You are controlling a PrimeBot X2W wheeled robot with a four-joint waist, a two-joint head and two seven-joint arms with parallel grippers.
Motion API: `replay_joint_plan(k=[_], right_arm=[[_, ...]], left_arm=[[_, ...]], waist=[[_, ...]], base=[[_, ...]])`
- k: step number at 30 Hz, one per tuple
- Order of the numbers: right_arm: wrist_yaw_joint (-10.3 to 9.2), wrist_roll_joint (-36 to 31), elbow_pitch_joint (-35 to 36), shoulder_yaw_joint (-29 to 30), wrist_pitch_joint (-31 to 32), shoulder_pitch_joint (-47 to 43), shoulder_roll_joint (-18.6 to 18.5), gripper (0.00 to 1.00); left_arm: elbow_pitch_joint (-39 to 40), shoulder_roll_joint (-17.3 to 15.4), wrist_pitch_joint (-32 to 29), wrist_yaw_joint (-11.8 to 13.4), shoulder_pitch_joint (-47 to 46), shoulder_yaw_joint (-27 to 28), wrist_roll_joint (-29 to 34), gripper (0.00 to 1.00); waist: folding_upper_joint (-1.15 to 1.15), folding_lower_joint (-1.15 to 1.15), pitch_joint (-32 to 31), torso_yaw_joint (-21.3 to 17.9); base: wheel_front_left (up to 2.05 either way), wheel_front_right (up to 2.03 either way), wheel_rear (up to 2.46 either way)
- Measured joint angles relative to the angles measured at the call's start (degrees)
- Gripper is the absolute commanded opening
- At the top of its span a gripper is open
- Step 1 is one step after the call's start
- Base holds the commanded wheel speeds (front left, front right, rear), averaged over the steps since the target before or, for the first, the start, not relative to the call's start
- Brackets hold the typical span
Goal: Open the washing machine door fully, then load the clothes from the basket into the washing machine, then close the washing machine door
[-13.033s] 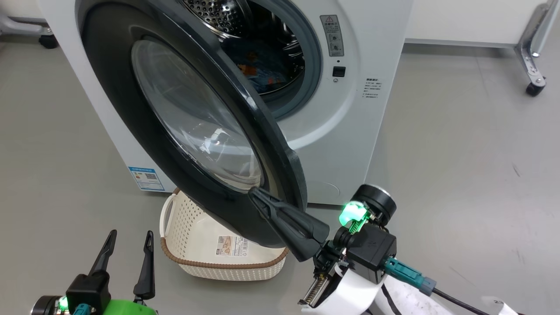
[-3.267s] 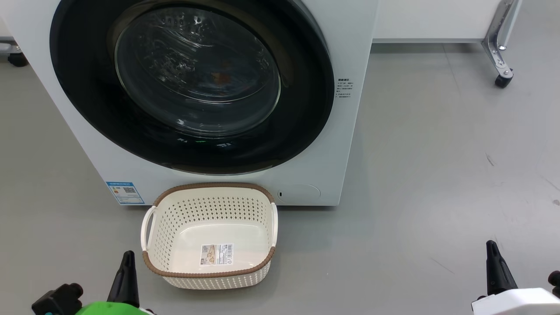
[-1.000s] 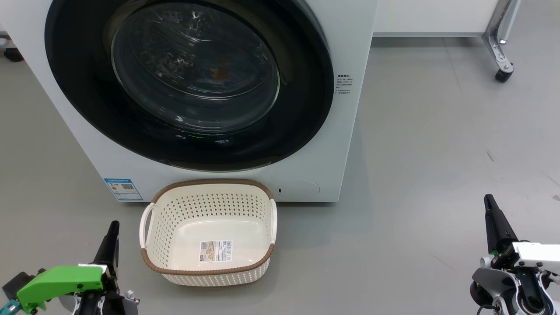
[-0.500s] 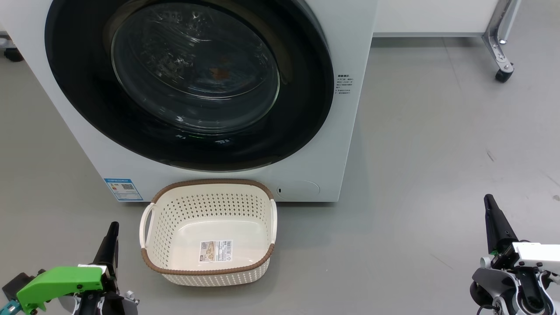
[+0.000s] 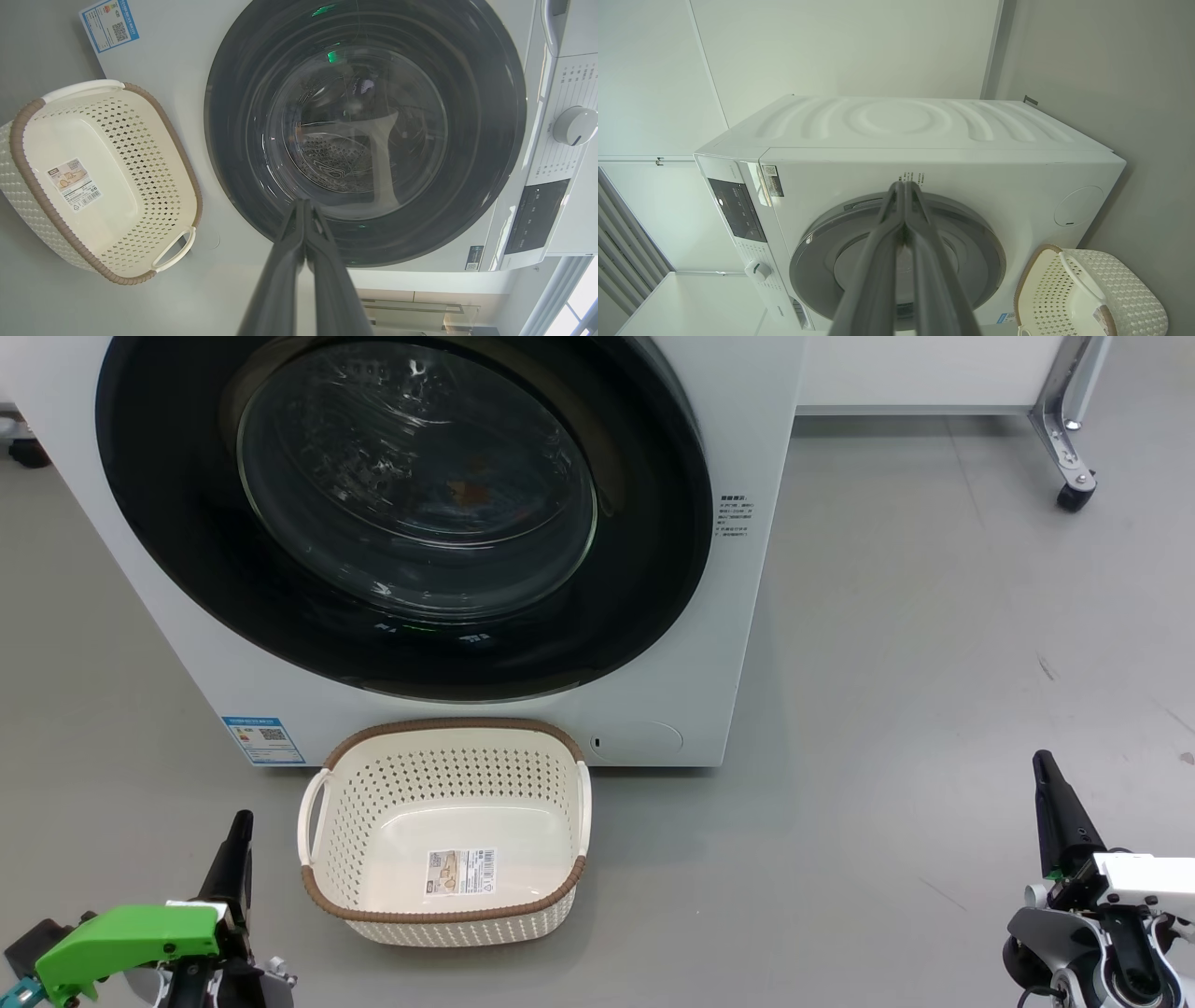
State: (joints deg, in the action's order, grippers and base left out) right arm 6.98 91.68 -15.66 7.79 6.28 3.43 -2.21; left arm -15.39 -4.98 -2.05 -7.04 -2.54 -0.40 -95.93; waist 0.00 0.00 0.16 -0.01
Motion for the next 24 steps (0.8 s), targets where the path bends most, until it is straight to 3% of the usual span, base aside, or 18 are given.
replay_joint_plan(k=[24], right_arm=[[0.00,0.00,0.00,0.00,0.00,0.00,0.00,0.00]], left_arm=[[-0.37,0.01,-0.41,-0.01,-0.14,0.10,0.00,0.00]], waist=[[0.00,0.00,0.00,0.00]], base=[[0.00,0.00,0.00]])
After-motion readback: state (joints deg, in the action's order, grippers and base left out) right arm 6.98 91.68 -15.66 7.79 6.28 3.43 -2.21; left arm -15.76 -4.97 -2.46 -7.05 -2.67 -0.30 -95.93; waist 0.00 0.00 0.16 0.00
